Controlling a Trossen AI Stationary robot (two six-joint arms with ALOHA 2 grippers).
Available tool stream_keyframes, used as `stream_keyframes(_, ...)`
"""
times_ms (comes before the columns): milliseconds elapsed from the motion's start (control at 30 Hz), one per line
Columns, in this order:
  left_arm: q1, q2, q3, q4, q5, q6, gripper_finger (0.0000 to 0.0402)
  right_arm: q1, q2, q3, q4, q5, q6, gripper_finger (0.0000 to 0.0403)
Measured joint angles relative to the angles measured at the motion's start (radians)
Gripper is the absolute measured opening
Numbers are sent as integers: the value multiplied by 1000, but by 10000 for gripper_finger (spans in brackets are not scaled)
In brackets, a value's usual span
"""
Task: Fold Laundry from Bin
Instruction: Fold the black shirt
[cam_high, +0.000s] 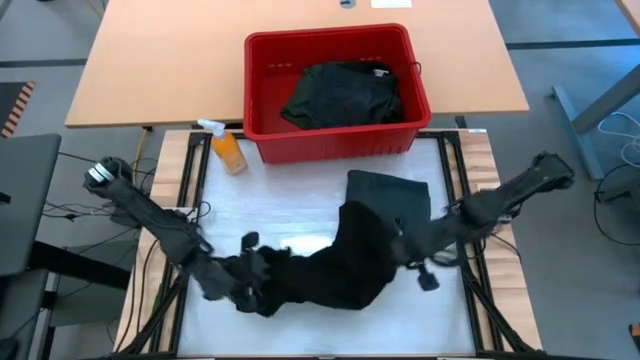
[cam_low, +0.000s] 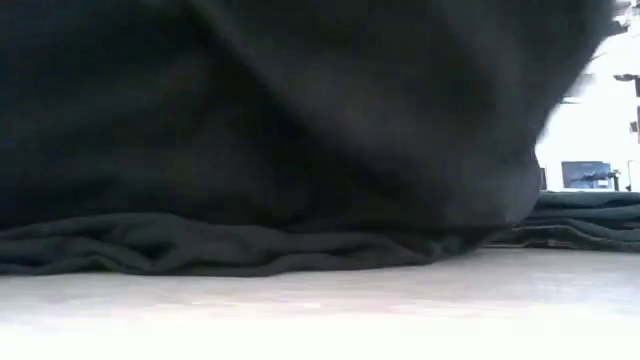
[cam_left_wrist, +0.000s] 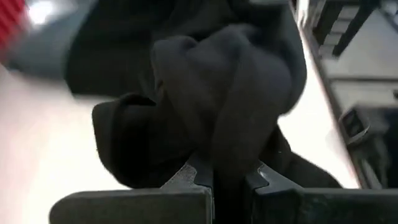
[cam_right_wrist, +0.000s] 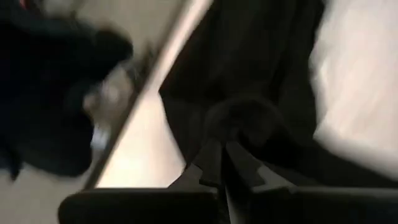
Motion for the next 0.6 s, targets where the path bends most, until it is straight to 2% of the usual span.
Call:
stream_keyframes(67, -15, -63, 38, 7, -69, 108, 1, 0, -43, 83, 3, 91, -80, 17)
stream_keyframes(167, -41, -162, 92, 4, -219, 234, 1, 0, -111, 198, 48, 304, -166, 19)
stream_keyframes(233, -57, -218, 130, 10, -336, 293, 1, 0, -154, 246, 109, 442, -220, 21)
stream_keyframes(300, -73, -265, 162, 10, -446, 356, 1, -2, -194, 260, 208, 534, -291, 21)
stream_keyframes(400, -83, -320, 188, 7, -565, 429, 1, -11, -236, 259, 312, 593, -376, 19)
stream_keyframes(600, -34, -390, 192, 6, -674, 526, 1, -142, -247, 258, 325, 627, -374, 17)
